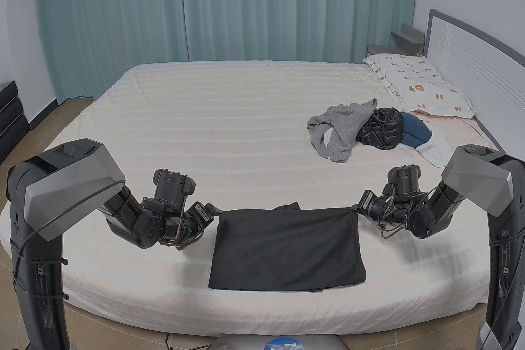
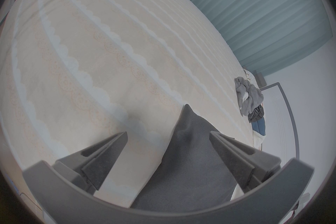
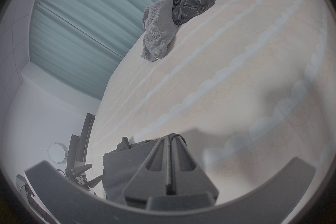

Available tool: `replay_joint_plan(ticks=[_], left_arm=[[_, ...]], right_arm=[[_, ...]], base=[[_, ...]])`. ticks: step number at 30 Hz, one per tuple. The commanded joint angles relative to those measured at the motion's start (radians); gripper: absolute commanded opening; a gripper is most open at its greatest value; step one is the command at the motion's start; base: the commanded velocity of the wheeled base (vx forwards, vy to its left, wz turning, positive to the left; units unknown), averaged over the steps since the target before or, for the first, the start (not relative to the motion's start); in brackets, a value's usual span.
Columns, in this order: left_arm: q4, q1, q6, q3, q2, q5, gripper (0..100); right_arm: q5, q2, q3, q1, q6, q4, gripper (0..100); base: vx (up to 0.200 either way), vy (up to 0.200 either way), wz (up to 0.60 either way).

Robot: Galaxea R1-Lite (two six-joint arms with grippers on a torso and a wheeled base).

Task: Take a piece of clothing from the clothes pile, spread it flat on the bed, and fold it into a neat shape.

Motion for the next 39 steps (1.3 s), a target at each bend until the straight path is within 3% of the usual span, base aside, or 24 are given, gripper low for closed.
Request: replay_joint_plan(ticks=[1, 3, 4, 12, 18, 22, 26, 31, 32, 39], left_arm=[[0.0, 0.0, 0.0, 0.0, -0.001, 0.0, 100], [0.0, 0.0, 0.0, 0.0, -0.001, 0.0, 100], [0.0, 0.0, 0.0, 0.0, -0.001, 0.0, 100], [-0.002, 0.002, 0.0, 0.004, -0.005, -0.005, 100], [-0.002, 0.0, 0.012, 0.024, -0.021, -0.068, 100], [-0.028, 0.006, 0.066, 0.052, -0.036, -0.131, 100], [-0.143, 0.014, 0.147, 0.127, -0.028, -0.203, 100], [-0.241, 0.023, 0.216, 0.173, -0.021, -0.23, 100], [-0.273, 0.017, 0.273, 0.202, -0.014, -0.252, 100], [-0.276, 0.0, 0.365, 0.201, 0.016, -0.269, 100]], right_arm=[[0.0, 0.001, 0.001, 0.001, -0.002, 0.001, 0], [0.0, 0.001, 0.001, 0.001, -0.003, 0.005, 0], [0.0, 0.001, 0.003, 0.001, -0.003, 0.005, 100], [0.004, -0.054, 0.062, -0.022, 0.009, -0.018, 100], [0.011, -0.19, 0.297, -0.035, 0.084, -0.127, 100], [0.015, -0.203, 0.405, -0.043, 0.143, -0.234, 100], [0.057, -0.16, 0.48, -0.068, 0.175, -0.355, 100], [0.096, -0.14, 0.507, -0.072, 0.179, -0.367, 100], [0.104, -0.137, 0.506, -0.075, 0.181, -0.367, 100], [0.112, -0.135, 0.507, -0.074, 0.181, -0.369, 100]], base=[[0.0, 0.0, 0.0], [0.0, 0.0, 0.0], [0.0, 0.0, 0.0], [0.0, 0.0, 0.0], [0.0, 0.0, 0.0], [0.0, 0.0, 0.0], [0.0, 0.0, 0.0], [0.0, 0.0, 0.0], [0.0, 0.0, 0.0], [0.0, 0.0, 0.0]])
